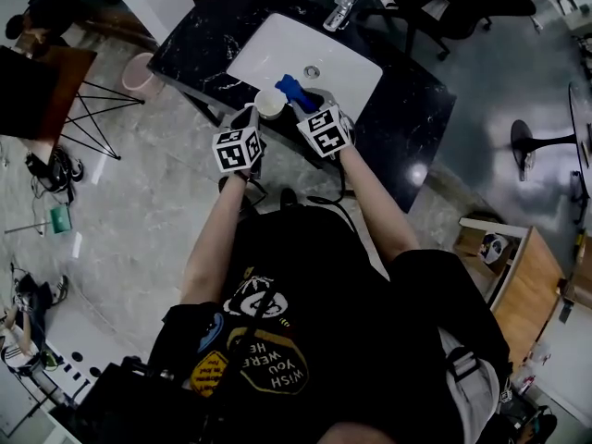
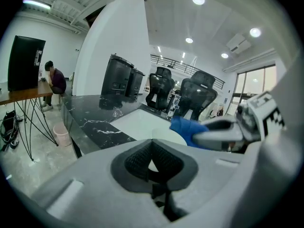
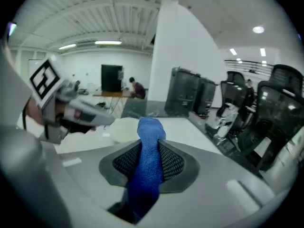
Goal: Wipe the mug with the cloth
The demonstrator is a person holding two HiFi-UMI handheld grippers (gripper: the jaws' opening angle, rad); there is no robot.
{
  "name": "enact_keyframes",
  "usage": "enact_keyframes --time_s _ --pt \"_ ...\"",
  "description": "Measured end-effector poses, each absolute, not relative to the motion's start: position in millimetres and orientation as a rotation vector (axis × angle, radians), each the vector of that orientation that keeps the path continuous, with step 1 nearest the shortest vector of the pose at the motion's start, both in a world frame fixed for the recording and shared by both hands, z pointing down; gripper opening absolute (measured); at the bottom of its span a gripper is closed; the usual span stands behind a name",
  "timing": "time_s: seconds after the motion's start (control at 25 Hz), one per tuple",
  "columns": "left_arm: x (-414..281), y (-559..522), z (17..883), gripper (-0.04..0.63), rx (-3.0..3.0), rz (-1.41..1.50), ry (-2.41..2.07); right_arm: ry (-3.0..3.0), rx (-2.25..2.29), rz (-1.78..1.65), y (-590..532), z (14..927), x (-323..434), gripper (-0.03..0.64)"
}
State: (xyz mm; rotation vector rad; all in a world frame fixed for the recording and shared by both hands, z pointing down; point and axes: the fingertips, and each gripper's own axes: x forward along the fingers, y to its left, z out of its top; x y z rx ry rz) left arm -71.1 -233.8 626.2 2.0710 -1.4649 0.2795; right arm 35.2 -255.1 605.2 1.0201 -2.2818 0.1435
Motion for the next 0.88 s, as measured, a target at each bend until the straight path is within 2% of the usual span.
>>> enact_keyframes --time_s 0.12,0.2,0.44,0.52,0.76,0.88 --pt "-69 -232 628 0.003 2.070 0.287 -1.460 -2.287 0.648 0.077 -187 648 3 0.098" --pt "-69 -233 627 0.003 2.078 0.293 -1.459 -2.302 0.561 0.088 -162 659 0 0.100" --pt "-69 -235 621 0.003 2.095 0.292 -1.456 -2.335 1.220 0.211 -262 592 68 0.098" --pt "-68 -235 621 0.003 2.092 0.289 -1.458 -2.308 1.276 0.224 -275 584 68 0.098" --pt "-68 -233 623 0.003 2.077 0.279 -1.463 -2.298 0.459 0.234 -155 653 -18 0.098" --pt "-67 -232 623 0.003 2.083 0.283 -1.459 -2.298 0.419 0.226 -141 656 -13 0.098"
